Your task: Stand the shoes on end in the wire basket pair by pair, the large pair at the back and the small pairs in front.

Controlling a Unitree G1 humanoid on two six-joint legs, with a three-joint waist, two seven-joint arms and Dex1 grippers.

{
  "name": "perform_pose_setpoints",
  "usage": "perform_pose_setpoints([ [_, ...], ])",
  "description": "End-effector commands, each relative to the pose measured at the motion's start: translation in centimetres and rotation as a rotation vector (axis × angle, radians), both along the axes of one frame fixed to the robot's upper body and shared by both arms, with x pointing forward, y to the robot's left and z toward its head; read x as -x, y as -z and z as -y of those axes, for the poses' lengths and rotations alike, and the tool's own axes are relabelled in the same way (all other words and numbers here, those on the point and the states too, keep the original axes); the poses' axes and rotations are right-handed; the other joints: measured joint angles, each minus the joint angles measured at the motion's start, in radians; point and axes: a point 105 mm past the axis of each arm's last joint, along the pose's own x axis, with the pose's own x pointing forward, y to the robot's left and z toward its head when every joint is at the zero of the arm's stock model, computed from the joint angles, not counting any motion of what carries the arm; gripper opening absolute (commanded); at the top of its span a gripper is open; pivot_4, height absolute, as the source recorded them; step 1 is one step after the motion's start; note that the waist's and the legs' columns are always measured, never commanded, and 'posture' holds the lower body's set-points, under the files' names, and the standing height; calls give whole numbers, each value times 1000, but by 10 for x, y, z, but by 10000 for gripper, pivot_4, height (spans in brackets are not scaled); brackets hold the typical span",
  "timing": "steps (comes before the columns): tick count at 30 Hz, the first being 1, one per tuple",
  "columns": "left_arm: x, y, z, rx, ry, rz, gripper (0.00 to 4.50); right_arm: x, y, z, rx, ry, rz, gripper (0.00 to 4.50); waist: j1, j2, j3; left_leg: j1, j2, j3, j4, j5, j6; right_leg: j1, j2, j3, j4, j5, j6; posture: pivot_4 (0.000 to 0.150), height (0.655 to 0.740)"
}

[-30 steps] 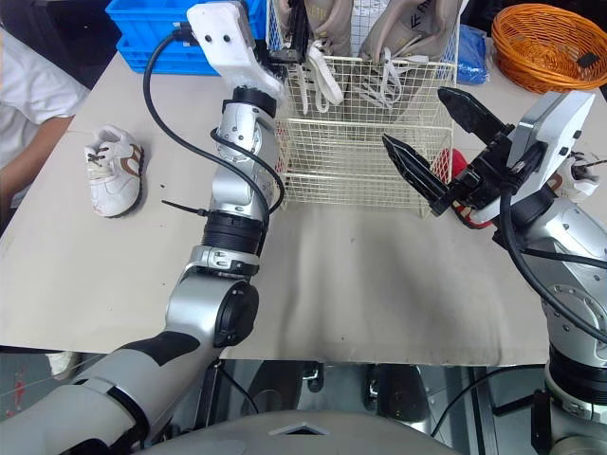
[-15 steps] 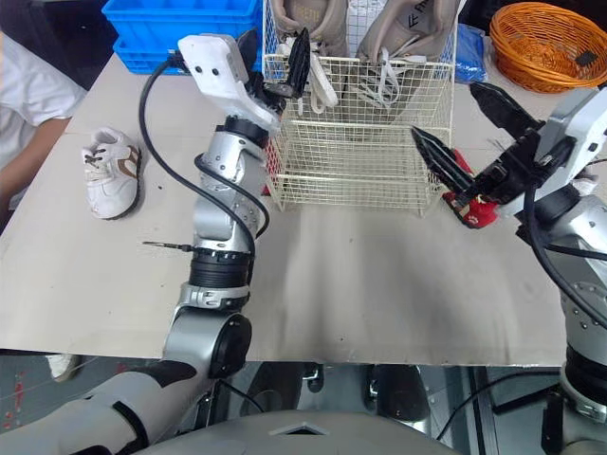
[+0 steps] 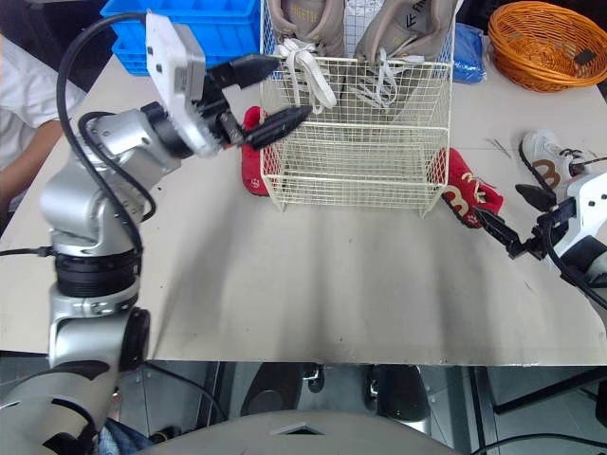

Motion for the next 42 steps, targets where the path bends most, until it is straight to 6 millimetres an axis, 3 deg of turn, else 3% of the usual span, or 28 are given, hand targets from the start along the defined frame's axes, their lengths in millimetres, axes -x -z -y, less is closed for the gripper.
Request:
perform_pose_setpoints([
  [1, 31, 0, 6, -63, 164, -32, 44557, -4, 3, 11, 7, 13, -4, 45000, 1, 2, 1, 0, 0, 0, 0, 0, 0, 0, 0, 0, 0, 0, 0, 1500, 6860],
  [4, 38, 5, 6, -90, 205, -81, 44557, -12, 13, 11, -30, 3, -56, 45000, 1, 3, 1, 1, 0, -1, 1, 0, 0, 2, 0, 0, 0, 0, 0, 1500, 6860],
  [7, 42, 6, 7, -108, 232, -91, 44557, -20, 11, 8, -43, -11, -37, 45000, 1, 5, 1, 2, 0, -1, 1, 0, 0, 2, 0, 1, 1, 0, 0, 1500, 6860],
  [8, 43, 6, 7, -113, 237, -95, 44998, -22, 10, 6, -55, -21, -36, 42434, 1, 5, 1, 2, 0, -1, 0, 0, 0, 2, 1, 1, 1, 0, 0, 1500, 6860],
  [10, 43, 7, 7, -143, 234, -92, 45000, -23, 9, 3, -56, -36, -37, 36341, 2, 5, 1, 1, 0, -1, 0, 0, 0, 2, 1, 1, 0, 0, 0, 1500, 6860],
  [17, 42, 13, 8, -200, 242, -96, 45000, -17, 1, 4, -31, -36, 5, 3126, 3, 6, 1, 1, 0, -1, 0, 0, 0, 2, 1, 0, -1, 0, 0, 1500, 6860],
  [18, 43, 12, 9, -196, 249, -95, 45000, -16, -4, 7, -23, -24, 30, 529, 3, 6, 1, 1, 0, -1, 0, 0, 0, 2, 1, 0, -1, 0, 0, 1500, 6860],
  [25, 43, 9, 7, -194, 276, -88, 45000, 2, -50, 34, 81, 89, 248, 529, 4, 7, 2, 1, 0, -1, 0, 0, 0, 2, 1, 1, -1, 0, 0, 1500, 6860],
  [28, 40, 6, 6, -195, 285, -82, 45000, 14, -90, 39, 85, 107, 426, 529, 4, 8, 2, 1, 0, -1, 0, 0, 0, 2, 1, 1, -1, 0, 0, 1500, 6860],
  [30, 37, 3, 4, -199, 287, -78, 45000, 20, -117, 38, 218, 115, 604, 529, 0, 8, 2, 1, 0, 0, 0, 0, 0, 2, 1, 1, -1, 0, 0, 1500, 6860],
  [35, 34, 2, 0, -238, 311, -60, 45000, 37, -127, -6, 563, -130, 810, 529, 1, 9, 2, 2, 0, 0, -1, 0, 0, 1, 2, 2, -1, 0, 0, 1500, 6860],
  [42, 37, -3, -1, -259, 371, -51, 45000, 51, -105, -66, 939, -634, 909, 529, 1, 9, 2, 2, 0, 1, 0, 0, 0, 1, 1, 2, -1, 0, 0, 1500, 6860],
])
